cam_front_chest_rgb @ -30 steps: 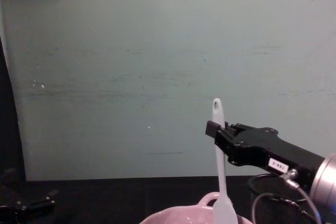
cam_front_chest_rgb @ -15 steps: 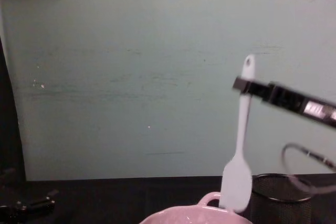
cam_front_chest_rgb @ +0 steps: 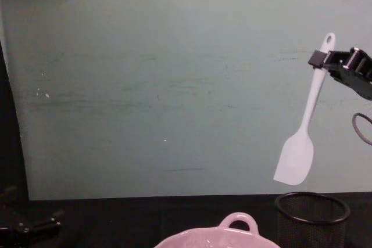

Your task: Use the one hand to pick up the spoon and stir the clear water in the bowl.

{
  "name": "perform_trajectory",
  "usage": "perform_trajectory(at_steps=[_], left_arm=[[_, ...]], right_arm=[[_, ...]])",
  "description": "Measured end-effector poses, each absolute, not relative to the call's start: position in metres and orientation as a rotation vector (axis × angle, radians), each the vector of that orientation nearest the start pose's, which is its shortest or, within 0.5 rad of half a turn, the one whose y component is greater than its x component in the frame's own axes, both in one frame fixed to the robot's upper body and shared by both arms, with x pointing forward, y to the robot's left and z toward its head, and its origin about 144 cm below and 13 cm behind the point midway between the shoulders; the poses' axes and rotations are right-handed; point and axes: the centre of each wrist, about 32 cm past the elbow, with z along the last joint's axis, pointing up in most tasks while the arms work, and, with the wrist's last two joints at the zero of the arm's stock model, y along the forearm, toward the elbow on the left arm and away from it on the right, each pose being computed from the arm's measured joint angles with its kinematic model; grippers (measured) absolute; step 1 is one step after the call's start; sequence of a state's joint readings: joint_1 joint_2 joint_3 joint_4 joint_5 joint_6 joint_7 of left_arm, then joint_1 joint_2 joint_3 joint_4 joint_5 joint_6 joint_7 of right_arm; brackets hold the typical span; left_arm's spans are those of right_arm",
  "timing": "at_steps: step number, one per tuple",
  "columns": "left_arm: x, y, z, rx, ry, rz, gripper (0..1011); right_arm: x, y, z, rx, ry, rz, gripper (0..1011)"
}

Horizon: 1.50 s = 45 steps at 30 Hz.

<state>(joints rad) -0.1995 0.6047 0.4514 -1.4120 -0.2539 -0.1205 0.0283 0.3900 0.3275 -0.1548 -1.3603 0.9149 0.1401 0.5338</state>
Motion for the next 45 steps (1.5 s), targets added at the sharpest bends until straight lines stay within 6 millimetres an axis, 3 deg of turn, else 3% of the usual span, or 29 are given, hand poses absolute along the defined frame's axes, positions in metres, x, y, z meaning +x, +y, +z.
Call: perform_trajectory(at_steps=[22, 34, 45], left_arm=[[0.489, 0.31, 1.14, 0.304, -0.285, 1.248, 1011], [0.489, 0.31, 1.14, 0.304, -0.285, 1.248, 1011], [0.489, 0.31, 1.14, 0.304, -0.285, 1.248, 1011]], right_arm=[[0.588, -0.31, 1.179, 0.447, 0.372, -0.893, 116], [0.591, -0.31, 1.155, 0.396, 0.347, -0.889, 116], [0.588, -0.311, 1.147, 0.371, 0.327, -0.879, 116]])
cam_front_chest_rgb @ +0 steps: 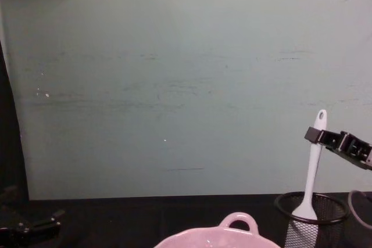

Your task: Use the one hand to pick up the spoon and stir the clear water in the bowl.

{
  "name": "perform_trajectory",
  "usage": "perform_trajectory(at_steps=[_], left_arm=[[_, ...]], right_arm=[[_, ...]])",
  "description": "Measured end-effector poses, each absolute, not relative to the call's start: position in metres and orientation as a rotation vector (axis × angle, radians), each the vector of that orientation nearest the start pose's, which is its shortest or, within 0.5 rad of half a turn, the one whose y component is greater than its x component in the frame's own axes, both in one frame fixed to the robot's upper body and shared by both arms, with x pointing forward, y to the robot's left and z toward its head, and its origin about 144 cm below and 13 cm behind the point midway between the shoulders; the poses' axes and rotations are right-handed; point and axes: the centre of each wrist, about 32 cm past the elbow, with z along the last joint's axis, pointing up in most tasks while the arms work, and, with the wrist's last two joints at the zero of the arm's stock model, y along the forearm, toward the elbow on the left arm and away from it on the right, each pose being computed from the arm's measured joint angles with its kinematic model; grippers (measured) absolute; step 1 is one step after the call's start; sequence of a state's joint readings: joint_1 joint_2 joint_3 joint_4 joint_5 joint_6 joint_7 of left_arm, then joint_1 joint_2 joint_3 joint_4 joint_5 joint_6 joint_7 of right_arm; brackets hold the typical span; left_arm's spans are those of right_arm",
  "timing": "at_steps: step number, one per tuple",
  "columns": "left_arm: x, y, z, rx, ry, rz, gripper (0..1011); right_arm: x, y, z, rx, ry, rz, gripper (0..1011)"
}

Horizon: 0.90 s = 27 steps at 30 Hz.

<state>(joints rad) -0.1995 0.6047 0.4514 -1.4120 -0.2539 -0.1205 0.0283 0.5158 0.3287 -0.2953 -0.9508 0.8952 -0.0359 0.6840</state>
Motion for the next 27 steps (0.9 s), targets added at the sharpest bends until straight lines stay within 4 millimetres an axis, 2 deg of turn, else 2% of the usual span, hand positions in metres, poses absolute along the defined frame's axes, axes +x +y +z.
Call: perform_trajectory(at_steps=[27], left_arm=[[0.4886, 0.3097, 1.1398, 0.305, -0.285, 1.248, 1011]], right_arm=[[0.5786, -0.311, 1.1371, 0.324, 0.323, -0.842, 116]])
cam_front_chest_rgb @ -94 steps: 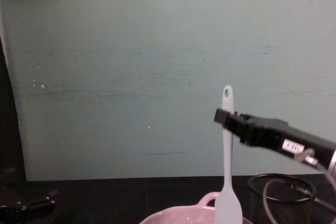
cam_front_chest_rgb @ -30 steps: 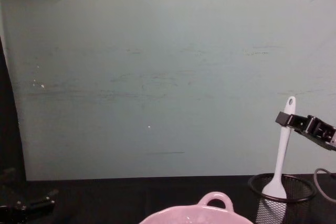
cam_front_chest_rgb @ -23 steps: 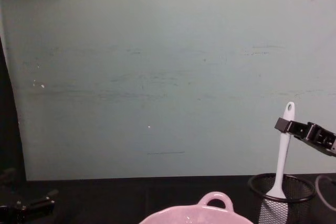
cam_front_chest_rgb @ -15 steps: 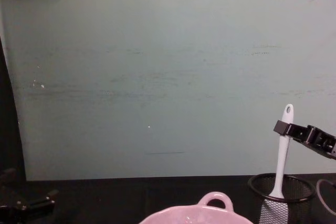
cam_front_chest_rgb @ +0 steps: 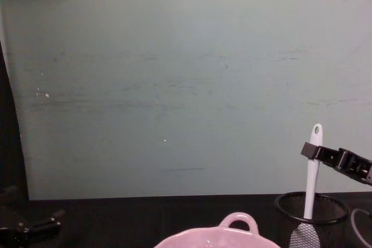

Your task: Use the one hand to pick up the spoon and stir the clear water in the bowl.

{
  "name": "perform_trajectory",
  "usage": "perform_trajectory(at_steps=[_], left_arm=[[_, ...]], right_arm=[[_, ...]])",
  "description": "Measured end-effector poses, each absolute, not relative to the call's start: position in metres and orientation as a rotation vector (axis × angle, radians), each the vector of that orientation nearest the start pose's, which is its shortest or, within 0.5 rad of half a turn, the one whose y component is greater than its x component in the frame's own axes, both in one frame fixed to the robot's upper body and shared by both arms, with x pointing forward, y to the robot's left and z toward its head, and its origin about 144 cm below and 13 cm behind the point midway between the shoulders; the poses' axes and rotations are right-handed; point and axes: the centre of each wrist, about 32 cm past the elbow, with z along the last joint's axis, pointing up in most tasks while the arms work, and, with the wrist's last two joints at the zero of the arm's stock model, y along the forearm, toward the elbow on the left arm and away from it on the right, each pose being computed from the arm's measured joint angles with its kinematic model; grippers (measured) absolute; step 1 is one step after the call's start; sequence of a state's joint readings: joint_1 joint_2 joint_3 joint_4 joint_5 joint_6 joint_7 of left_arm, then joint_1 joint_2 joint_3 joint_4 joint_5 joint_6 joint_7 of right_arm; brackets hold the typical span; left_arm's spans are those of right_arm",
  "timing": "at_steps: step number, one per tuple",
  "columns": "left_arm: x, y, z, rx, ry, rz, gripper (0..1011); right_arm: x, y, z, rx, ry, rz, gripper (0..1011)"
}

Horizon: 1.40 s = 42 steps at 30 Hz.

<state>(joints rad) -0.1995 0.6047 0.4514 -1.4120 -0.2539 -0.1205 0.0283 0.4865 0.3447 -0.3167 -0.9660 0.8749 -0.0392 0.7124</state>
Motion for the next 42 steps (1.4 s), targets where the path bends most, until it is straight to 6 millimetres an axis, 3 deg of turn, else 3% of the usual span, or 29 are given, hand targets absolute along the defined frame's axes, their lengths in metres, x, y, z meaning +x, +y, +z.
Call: perform_trajectory(at_steps=[20, 42], left_arm=[[0.4886, 0.3097, 1.1398, 0.304, -0.285, 1.248, 1011], [0.4886, 0.3097, 1.1398, 0.304, -0.285, 1.248, 1011]], right_arm=[[0.5782, -0.3105, 1.1353, 0.317, 0.339, -0.839, 131], [0.5784, -0.3106, 1.1356, 0.319, 0.337, -0.841, 821]])
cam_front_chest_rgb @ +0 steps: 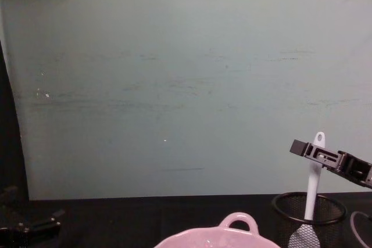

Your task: Use the one hand to pick up the spoon and stir the clear water in the bowl.

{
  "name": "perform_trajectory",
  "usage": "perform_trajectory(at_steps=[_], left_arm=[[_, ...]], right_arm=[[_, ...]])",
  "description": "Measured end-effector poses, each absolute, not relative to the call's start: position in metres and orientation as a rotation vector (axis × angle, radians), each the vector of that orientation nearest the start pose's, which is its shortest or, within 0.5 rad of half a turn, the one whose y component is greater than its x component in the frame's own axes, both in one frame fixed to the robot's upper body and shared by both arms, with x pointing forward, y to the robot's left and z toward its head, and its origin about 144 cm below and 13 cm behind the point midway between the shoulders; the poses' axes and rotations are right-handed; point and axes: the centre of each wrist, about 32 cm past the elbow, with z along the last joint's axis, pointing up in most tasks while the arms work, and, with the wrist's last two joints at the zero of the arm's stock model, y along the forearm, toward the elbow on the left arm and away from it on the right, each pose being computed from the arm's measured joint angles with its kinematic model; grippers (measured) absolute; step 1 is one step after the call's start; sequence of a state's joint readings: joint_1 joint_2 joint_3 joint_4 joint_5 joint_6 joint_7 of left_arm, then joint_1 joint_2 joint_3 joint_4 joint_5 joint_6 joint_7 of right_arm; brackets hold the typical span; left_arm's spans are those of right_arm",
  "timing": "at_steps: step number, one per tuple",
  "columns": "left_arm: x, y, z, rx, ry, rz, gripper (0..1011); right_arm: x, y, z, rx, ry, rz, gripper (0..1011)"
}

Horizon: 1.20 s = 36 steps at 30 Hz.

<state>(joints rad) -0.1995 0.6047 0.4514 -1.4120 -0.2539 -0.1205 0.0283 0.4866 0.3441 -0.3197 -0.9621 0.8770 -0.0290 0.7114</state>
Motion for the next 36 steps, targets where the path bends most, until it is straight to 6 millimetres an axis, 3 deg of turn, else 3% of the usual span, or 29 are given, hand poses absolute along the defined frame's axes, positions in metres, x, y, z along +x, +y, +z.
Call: perform_trajectory(at_steps=[7, 23, 36], left_arm=[[0.489, 0.31, 1.14, 0.305, -0.285, 1.248, 1011], [0.489, 0.31, 1.14, 0.304, -0.285, 1.248, 1011], [0.489, 0.31, 1.14, 0.304, -0.285, 1.248, 1011]], right_arm=[[0.577, -0.309, 1.141, 0.262, 0.254, -0.873, 1002], [0.562, -0.324, 1.148, 0.131, -0.022, -0.989, 1002], [0.518, -0.349, 1.148, 0.119, -0.115, -1.058, 1002]])
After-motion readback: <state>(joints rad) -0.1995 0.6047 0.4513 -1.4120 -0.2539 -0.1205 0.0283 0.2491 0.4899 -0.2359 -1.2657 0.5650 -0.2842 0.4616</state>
